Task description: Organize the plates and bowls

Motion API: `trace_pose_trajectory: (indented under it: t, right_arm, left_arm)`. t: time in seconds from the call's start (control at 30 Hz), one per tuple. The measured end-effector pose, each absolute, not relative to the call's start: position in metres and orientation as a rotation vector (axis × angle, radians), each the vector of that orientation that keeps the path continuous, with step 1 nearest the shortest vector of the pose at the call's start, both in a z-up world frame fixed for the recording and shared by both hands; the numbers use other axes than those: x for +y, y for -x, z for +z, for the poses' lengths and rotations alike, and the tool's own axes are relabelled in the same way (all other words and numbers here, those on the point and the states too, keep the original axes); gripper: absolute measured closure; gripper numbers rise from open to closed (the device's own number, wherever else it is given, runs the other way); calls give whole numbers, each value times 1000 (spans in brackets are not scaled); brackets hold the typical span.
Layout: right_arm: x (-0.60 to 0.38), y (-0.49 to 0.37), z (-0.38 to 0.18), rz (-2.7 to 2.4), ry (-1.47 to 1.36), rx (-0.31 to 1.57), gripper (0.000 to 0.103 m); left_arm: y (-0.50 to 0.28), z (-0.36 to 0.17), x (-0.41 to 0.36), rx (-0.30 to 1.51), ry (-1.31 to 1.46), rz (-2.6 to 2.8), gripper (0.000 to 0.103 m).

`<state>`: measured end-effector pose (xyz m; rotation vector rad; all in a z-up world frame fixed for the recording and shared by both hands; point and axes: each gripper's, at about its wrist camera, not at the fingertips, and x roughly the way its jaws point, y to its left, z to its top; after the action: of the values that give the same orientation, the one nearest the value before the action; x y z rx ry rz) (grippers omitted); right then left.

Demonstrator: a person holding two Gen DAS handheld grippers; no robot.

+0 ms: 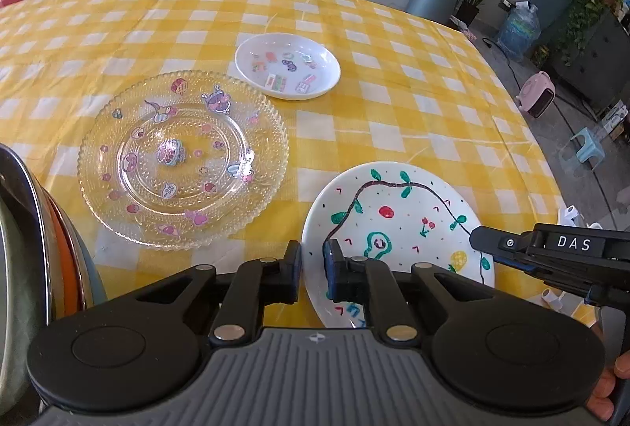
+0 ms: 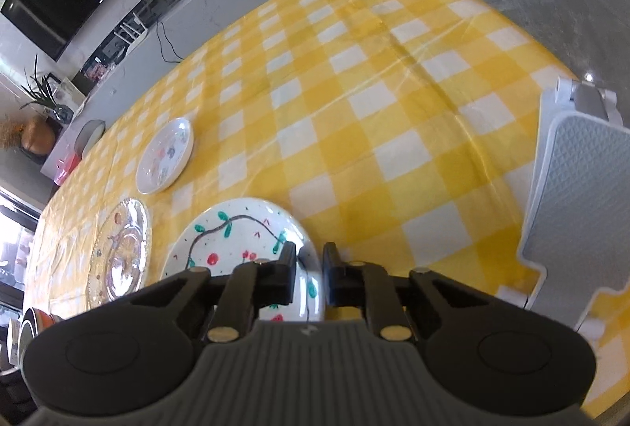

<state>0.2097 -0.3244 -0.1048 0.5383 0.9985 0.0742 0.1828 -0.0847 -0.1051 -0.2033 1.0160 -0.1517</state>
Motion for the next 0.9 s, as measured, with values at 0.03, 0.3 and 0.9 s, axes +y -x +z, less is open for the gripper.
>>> trace_pose_trajectory:
  t: [0.03, 0.3, 0.9]
  right_arm:
    - [-325, -209, -105, 72, -542, 999, 92]
    - [-322, -195, -91, 83, -569, 1003, 96]
    - [-297, -178, -87, 93, -471, 1084, 95]
  left_arm:
    - [-182, -104, -85, 1014, 200, -150, 91]
    - [-168, -89, -80, 987, 174, -132, 91]
    - [-146, -89, -83, 960, 90, -67, 91]
